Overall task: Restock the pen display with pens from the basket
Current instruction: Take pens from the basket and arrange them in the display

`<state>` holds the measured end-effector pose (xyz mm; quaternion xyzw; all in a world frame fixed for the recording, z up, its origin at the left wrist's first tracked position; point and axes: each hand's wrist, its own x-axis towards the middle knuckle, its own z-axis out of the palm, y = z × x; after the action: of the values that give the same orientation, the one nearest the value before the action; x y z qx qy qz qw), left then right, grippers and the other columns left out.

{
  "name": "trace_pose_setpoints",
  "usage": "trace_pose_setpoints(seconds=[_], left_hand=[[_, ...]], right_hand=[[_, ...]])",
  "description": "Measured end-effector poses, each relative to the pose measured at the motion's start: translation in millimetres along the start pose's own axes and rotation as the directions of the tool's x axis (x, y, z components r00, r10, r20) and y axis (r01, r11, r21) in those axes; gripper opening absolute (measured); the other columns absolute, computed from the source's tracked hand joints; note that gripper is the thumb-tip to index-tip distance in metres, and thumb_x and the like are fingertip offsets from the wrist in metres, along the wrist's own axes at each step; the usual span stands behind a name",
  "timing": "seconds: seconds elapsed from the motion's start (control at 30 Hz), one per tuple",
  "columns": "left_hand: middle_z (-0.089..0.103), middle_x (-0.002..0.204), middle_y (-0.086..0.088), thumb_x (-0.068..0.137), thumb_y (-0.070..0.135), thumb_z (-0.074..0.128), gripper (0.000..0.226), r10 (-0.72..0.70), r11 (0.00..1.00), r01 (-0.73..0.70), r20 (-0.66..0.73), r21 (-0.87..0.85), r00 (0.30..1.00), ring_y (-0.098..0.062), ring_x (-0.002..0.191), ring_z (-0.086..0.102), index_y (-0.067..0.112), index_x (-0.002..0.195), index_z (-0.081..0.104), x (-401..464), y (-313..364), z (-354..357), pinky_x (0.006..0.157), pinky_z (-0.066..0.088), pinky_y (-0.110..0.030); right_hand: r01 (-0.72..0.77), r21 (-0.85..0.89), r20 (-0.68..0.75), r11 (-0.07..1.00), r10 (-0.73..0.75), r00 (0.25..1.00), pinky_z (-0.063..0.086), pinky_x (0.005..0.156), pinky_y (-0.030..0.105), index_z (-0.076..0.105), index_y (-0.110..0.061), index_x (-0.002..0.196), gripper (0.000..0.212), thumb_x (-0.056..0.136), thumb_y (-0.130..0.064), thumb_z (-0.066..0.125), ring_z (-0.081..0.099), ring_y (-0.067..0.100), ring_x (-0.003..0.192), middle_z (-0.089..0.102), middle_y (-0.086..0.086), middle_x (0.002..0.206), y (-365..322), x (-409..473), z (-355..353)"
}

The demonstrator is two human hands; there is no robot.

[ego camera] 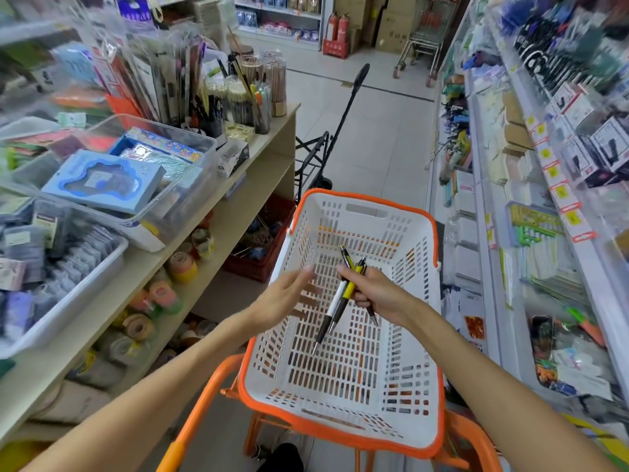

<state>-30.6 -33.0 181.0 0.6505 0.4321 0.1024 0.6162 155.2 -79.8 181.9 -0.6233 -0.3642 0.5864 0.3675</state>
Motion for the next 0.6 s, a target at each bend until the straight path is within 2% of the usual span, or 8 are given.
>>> trace_pose_setpoints(seconds=[0.03, 0.1, 0.17, 0.27, 0.37, 0.47, 0.53, 0.6], left_hand=[[0.062, 0.112, 0.006, 0.093, 0.058, 0.032, 0.059, -0.112, 0.993, 0.116, 0.148, -0.023, 0.983, -0.013, 0.097, 0.065, 0.017, 0.131, 0.048, -2, 6, -2, 0.084, 0.055, -0.032], [0.064, 0.119, -0.001, 0.095, 0.057, 0.029, 0.056, -0.178, 0.984, 0.161, 0.350, 0.078, 0.920, -0.018, 0.103, 0.066, 0.018, 0.130, 0.051, -13, 13, -7, 0.091, 0.053, -0.034], [0.068, 0.116, -0.010, 0.099, 0.047, 0.031, 0.054, -0.138, 0.990, 0.116, 0.364, 0.082, 0.921, -0.024, 0.103, 0.067, 0.008, 0.126, 0.057, -27, 10, -16, 0.094, 0.053, -0.041], [0.069, 0.095, -0.010, 0.101, 0.041, 0.031, 0.047, -0.038, 0.998, 0.046, 0.209, -0.033, 0.977, -0.014, 0.080, 0.069, 0.008, 0.107, 0.063, -53, 5, -29, 0.075, 0.056, -0.025], [0.047, 0.066, -0.003, 0.103, 0.033, 0.030, 0.039, 0.041, 0.996, -0.043, -0.022, -0.080, 0.999, -0.003, 0.048, 0.047, 0.007, 0.082, 0.050, -87, -1, -48, 0.053, 0.043, -0.014], [0.043, 0.065, 0.000, 0.103, 0.034, 0.032, 0.036, 0.043, 0.981, -0.071, -0.159, -0.180, 0.986, -0.007, 0.050, 0.044, 0.012, 0.076, 0.042, -126, -21, -71, 0.055, 0.040, -0.019], [0.043, 0.064, 0.002, 0.103, 0.035, 0.033, 0.033, 0.004, 0.957, -0.076, -0.250, -0.281, 0.968, -0.008, 0.049, 0.044, 0.014, 0.079, 0.042, -152, -38, -86, 0.055, 0.038, -0.022], [0.043, 0.065, 0.001, 0.103, 0.034, 0.034, 0.030, -0.044, 0.926, -0.085, -0.327, -0.369, 0.944, -0.009, 0.049, 0.044, 0.012, 0.084, 0.045, -185, -51, -101, 0.049, 0.039, -0.019]], right_hand=[[0.027, -0.020, 0.009, 0.999, -0.026, 1.000, 0.023, 0.046, 0.019, 0.052, -0.008, 0.075, 0.031, 0.097, -0.029, 0.051, 0.029, 0.006, 0.041, 0.035, -0.007, 0.044, -3, -1, 6], [0.074, -0.098, 0.027, 0.992, -0.072, 0.997, 0.025, 0.048, 0.018, 0.050, -0.012, 0.071, 0.031, 0.097, -0.029, 0.052, 0.033, 0.004, 0.039, 0.038, -0.010, 0.042, -14, -3, 24], [0.112, -0.188, 0.021, 0.976, -0.110, 0.994, 0.029, 0.047, 0.014, 0.048, -0.019, 0.067, 0.032, 0.097, -0.029, 0.053, 0.038, 0.000, 0.038, 0.041, -0.015, 0.039, -26, -4, 45], [0.169, -0.193, 0.066, 0.966, -0.159, 0.985, 0.029, 0.045, 0.015, 0.047, -0.023, 0.063, 0.034, 0.094, -0.030, 0.058, 0.035, 0.005, 0.043, 0.038, -0.014, 0.042, -39, 0, 73], [0.156, -0.174, 0.097, 0.972, -0.141, 0.985, 0.030, 0.047, 0.018, 0.060, -0.019, 0.073, 0.031, 0.093, -0.042, 0.056, 0.037, 0.004, 0.042, 0.039, -0.012, 0.042, -56, 7, 114], [0.097, -0.077, 0.101, 0.992, -0.089, 0.991, 0.026, 0.040, 0.019, 0.062, -0.016, 0.083, 0.047, 0.093, -0.057, 0.042, 0.033, 0.006, 0.037, 0.037, -0.006, 0.047, -72, 15, 169], [0.057, 0.075, 0.193, 0.996, -0.070, 0.979, 0.023, 0.034, 0.018, 0.058, -0.013, 0.085, 0.048, 0.098, -0.052, 0.034, 0.028, 0.006, 0.033, 0.034, -0.004, 0.046, -79, 20, 205], [0.044, 0.123, 0.306, 0.991, -0.080, 0.949, 0.022, 0.033, 0.017, 0.057, -0.013, 0.084, 0.042, 0.102, -0.041, 0.032, 0.028, 0.005, 0.032, 0.035, -0.006, 0.042, -83, 17, 245]])
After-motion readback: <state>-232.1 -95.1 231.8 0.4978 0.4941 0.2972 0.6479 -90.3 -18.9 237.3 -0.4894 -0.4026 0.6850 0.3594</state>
